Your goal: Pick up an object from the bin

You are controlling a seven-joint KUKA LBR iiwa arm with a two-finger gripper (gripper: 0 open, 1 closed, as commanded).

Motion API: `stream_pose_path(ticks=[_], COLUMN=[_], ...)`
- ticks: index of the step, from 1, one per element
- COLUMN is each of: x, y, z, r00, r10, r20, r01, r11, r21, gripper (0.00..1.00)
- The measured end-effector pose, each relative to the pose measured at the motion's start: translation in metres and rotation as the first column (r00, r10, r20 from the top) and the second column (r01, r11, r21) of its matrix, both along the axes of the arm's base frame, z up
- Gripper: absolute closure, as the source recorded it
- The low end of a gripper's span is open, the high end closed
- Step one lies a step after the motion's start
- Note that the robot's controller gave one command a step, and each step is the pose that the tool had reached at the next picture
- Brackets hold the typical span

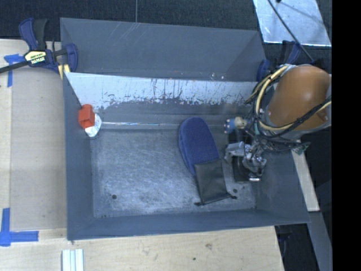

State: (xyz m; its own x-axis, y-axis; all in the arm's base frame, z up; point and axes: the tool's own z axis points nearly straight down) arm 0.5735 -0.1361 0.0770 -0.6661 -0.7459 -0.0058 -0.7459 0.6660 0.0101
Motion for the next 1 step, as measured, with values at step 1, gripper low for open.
stream_pose_path(ticks=[1], x=[-0.0230], y=[0.0074], z=[0.0969], r00=[1.000], r10=[-0.016], r20=[0.014], r01=[0.016], r11=[1.000], r21=[-0.012], gripper=[1.00])
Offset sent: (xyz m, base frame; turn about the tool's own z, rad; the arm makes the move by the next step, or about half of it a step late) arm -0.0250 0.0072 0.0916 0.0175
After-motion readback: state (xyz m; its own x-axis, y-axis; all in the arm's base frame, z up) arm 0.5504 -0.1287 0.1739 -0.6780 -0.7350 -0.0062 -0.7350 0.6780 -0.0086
